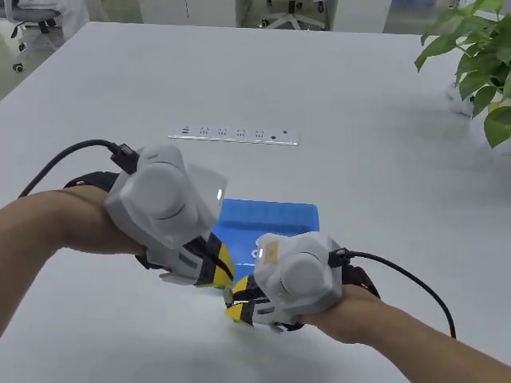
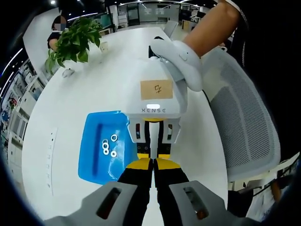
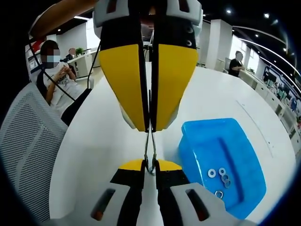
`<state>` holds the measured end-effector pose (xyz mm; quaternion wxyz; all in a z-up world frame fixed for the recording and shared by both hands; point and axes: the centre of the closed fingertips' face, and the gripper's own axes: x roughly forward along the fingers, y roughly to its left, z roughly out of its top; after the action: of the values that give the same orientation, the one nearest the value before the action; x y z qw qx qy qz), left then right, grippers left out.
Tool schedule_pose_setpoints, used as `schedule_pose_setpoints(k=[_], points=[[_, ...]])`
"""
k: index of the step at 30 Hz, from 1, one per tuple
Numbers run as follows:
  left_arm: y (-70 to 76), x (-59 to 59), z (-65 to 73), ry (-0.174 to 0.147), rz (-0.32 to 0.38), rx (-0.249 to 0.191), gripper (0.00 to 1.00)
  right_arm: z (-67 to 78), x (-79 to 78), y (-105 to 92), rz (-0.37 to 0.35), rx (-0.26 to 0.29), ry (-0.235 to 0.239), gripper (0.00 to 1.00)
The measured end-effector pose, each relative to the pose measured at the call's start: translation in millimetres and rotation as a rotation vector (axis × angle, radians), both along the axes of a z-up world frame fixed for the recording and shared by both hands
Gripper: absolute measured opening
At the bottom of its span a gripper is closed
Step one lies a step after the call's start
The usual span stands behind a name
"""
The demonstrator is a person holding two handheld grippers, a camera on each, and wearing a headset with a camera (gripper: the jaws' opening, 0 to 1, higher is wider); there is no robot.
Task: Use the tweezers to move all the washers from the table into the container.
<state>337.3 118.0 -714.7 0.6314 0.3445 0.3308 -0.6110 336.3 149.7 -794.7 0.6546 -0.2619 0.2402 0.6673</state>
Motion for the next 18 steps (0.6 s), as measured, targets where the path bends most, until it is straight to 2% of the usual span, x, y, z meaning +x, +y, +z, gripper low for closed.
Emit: schedule_pose_setpoints(k=[11, 18], points=[[-1.2, -1.5, 0.6, -0.004, -0.005, 0.002, 0.05, 1.2, -1.7, -1.3, 0.004, -0.005, 0.005, 0.1], [0.0, -2.1, 8.0, -0.012, -0.004, -0.002, 0.05, 7.9, -2.0, -0.2, 0.005, 0.002, -0.002, 0.1]])
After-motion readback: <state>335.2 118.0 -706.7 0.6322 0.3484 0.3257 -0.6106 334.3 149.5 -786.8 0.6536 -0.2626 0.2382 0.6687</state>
